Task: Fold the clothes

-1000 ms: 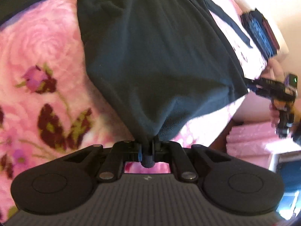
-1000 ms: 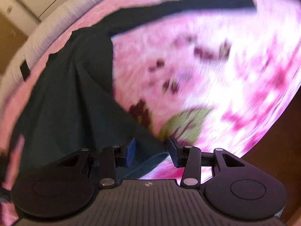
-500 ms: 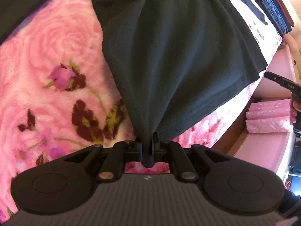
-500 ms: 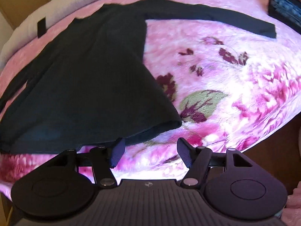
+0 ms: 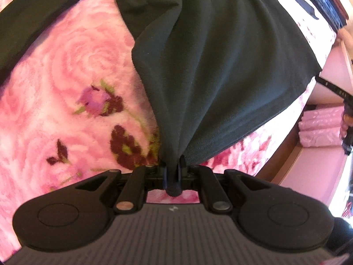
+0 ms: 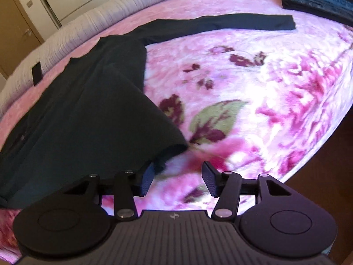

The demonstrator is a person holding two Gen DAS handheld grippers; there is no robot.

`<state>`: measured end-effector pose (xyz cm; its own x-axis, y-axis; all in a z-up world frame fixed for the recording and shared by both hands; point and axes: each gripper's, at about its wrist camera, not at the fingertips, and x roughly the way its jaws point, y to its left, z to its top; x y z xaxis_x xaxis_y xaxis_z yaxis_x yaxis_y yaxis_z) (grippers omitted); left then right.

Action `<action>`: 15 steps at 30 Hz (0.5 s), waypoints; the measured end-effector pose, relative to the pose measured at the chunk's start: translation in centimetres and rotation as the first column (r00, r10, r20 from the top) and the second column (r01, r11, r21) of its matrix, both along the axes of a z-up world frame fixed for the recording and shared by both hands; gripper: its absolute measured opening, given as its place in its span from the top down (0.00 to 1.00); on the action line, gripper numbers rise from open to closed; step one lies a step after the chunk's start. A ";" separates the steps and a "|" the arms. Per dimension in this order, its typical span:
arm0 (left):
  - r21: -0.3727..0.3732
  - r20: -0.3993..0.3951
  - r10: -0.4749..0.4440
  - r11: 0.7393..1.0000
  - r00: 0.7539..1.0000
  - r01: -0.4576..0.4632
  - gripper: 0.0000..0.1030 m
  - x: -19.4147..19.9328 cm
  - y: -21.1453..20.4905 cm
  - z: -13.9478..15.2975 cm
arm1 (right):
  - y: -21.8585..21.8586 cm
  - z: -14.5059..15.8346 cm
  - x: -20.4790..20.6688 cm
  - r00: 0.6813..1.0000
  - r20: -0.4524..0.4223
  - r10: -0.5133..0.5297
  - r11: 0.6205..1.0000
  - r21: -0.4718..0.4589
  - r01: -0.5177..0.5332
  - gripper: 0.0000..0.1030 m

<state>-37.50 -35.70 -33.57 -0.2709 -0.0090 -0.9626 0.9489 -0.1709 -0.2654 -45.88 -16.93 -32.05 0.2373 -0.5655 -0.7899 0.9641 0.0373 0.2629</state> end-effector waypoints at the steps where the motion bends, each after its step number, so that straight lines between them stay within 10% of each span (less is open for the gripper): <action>1: 0.001 0.002 -0.005 1.000 1.000 0.005 0.94 0.0 0.0 0.0 | 0.1 0.0 0.0 1.000 -0.017 0.004 1.000 -0.010 -0.005 0.48; 4: 0.004 0.008 -0.009 1.000 1.000 0.009 0.94 0.1 -0.1 -0.1 | -0.8 -0.3 0.5 1.000 -0.011 0.007 0.999 -0.037 -0.008 0.49; 8: 0.013 0.001 -0.009 1.000 1.000 0.009 0.94 0.0 0.0 0.1 | -0.1 0.9 1.8 0.981 -0.182 0.068 0.994 -0.072 -0.082 0.84; 15: 0.030 -0.042 -0.043 0.999 0.998 0.044 0.94 -1.1 0.7 1.0 | 1.5 3.3 4.1 0.847 -0.508 0.159 0.967 -0.092 -0.237 0.93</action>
